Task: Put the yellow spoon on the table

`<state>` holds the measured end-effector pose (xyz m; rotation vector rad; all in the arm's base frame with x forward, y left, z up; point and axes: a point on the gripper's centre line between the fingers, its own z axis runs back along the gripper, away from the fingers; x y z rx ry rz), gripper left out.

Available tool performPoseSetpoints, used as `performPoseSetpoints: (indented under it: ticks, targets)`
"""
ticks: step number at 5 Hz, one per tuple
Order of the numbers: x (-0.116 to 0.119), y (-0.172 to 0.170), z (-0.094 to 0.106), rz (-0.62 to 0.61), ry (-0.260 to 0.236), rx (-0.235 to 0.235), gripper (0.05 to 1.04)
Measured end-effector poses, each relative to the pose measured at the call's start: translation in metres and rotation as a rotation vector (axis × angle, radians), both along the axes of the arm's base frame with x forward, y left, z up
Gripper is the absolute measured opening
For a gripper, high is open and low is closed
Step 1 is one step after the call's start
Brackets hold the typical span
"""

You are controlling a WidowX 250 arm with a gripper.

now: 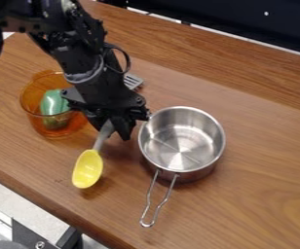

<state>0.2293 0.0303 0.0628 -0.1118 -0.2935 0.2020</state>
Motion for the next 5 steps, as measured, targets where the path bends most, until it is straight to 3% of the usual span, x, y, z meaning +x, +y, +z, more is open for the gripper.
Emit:
performPoseSetpoints:
  ticks: [2,3,4,5]
  targets:
    - [0.0056,0.0012,-0.0038,0.045,-0.015,0.021,0.354]
    - [0.0085,0.0007,-0.0064,0.072,-0.017,0.029,0.506]
    - [0.0123,0.0017,-0.0033,0.108,-0.025,0.031,0.787]
    - [0.013,0.0009,-0.0005,0.12,-0.012,0.018,0.994]
